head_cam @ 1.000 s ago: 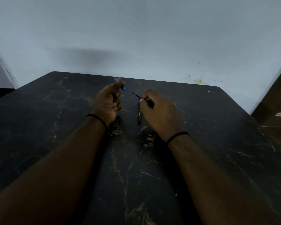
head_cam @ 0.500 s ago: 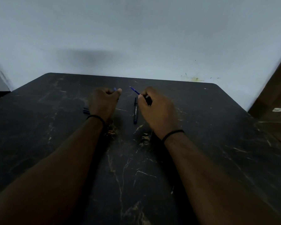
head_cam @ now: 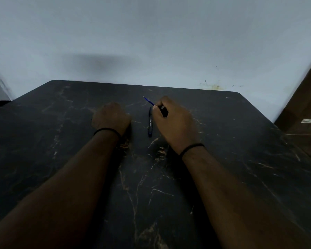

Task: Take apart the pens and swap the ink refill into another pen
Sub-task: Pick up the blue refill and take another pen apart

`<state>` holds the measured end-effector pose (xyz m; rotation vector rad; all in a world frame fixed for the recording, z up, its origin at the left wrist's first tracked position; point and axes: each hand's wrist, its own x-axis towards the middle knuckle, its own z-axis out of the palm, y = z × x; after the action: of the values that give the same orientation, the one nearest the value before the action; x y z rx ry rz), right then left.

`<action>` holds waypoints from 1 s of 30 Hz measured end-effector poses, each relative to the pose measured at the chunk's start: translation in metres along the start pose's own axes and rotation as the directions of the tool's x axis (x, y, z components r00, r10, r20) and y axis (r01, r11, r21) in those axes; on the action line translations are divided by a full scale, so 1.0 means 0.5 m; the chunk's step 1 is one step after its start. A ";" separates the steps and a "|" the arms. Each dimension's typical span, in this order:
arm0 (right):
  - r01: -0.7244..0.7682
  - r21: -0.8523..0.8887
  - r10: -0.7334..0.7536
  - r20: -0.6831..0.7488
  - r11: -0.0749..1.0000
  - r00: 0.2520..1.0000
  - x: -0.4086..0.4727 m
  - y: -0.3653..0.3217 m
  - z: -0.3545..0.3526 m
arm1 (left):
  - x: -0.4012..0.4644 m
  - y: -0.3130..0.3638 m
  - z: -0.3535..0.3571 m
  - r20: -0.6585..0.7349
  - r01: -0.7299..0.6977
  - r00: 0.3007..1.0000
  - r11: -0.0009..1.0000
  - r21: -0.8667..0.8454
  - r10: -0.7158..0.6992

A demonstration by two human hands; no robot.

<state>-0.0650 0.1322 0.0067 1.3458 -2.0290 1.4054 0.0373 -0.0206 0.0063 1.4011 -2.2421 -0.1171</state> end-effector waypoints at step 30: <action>-0.086 0.285 0.163 -0.259 0.955 0.952 0.011 -0.028 -0.005 | -0.082 0.097 -0.027 -0.198 -0.600 0.768 0.575 -0.557 0.609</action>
<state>-0.0568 0.1305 0.0191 1.0525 -1.8117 1.8710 0.0181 0.0401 0.0191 0.2525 -2.2726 -0.5448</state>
